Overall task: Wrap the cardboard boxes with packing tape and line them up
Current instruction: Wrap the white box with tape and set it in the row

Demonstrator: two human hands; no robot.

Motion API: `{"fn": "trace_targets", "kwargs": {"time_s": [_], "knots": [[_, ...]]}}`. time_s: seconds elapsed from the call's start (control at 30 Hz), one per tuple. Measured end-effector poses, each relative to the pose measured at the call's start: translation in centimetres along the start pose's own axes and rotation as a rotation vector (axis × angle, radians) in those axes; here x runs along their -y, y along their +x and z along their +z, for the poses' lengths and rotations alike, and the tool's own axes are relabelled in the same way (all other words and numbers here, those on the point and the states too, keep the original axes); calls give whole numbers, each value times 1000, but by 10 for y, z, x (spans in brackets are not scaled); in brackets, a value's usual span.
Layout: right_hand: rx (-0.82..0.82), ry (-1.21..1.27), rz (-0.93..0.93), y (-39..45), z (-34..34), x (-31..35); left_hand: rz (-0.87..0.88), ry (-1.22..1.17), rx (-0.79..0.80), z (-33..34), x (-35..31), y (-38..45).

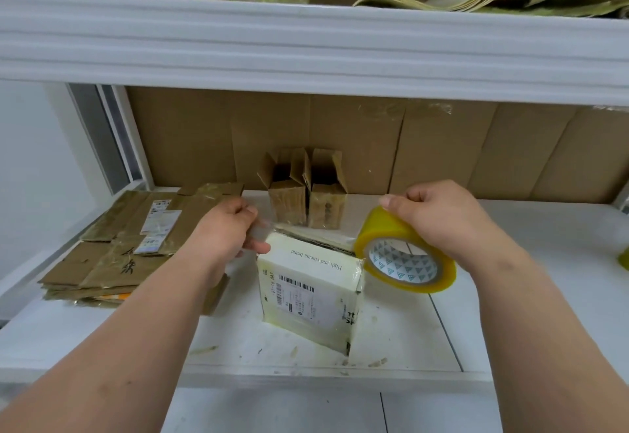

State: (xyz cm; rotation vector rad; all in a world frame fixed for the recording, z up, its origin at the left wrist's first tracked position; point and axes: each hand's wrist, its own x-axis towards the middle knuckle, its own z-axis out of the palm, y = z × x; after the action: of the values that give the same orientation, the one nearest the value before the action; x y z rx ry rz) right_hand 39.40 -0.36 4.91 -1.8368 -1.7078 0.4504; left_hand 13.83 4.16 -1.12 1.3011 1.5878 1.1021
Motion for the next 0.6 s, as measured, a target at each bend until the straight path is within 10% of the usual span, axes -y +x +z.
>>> {"fn": "trace_targets", "kwargs": {"time_s": [0.6], "knots": [[92, -288, 18, 11, 0, 27, -208, -95, 19, 10, 13, 27]]}}
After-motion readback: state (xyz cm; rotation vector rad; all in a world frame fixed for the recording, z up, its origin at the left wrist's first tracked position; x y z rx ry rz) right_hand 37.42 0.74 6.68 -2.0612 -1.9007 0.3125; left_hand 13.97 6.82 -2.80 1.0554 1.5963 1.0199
